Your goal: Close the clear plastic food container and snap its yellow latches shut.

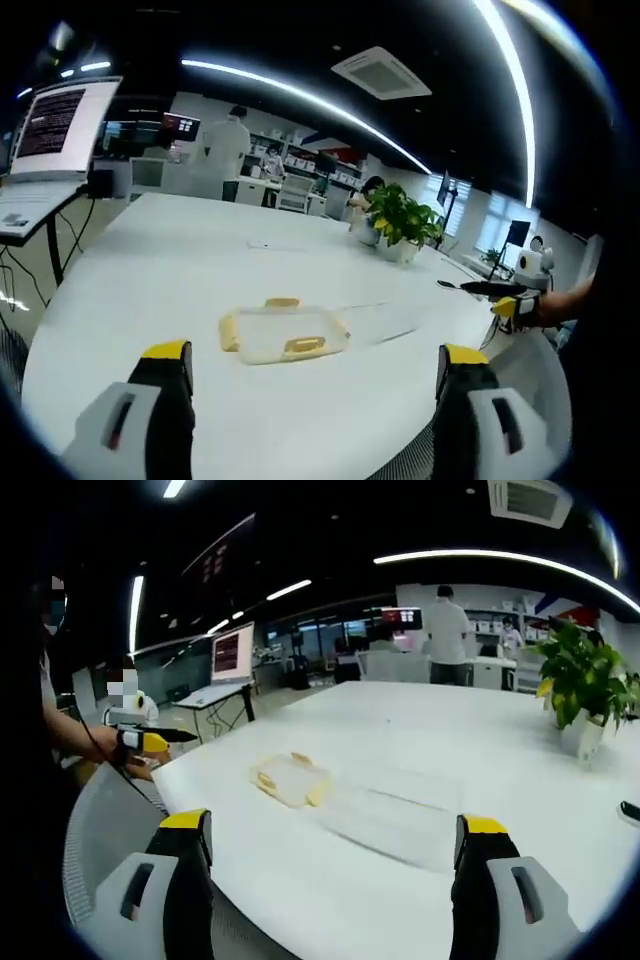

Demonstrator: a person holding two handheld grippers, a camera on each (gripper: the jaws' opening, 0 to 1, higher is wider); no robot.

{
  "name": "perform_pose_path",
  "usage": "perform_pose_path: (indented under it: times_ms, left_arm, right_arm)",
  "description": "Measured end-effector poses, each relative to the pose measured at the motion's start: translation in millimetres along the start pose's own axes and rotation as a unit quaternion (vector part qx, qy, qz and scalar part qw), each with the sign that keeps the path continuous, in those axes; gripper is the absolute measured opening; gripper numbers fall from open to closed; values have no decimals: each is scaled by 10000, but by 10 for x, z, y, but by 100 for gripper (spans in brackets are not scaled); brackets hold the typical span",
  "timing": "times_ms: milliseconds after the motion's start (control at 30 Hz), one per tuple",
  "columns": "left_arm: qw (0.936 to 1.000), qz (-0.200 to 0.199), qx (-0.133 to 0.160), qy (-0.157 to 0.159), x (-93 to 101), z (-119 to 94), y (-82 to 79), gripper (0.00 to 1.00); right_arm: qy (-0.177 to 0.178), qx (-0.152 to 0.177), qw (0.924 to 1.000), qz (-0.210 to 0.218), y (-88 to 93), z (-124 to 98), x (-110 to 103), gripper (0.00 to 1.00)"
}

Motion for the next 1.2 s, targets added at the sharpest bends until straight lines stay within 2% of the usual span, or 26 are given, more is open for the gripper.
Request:
perform_pose_path:
  times_ms: [667,1033,1200]
  left_arm:
    - [10000,-11,-61,68,4,36,-4,99]
    - [9989,196,-291,320,-120,99,-60,99]
    - [9967,280,-528,543,-171,142,-50,99]
  right_arm:
    - [-44,22,9999,-105,-35,62,-64,99]
    - [-295,42,9992,-254,-177,217,-192,99]
    - [-471,1,9978,-457,-206,314,-289,99]
Point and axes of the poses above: the point that each gripper's makers call its tool centre point, and the gripper's own axes: z roughly forward along the fingers, x roughly to its right, y roughly out of its underside, the point moved 5 cm from there along -z, roughly backward along the fingers, and after that the axes turned 15 degrees about y, right-handed, at the moved point
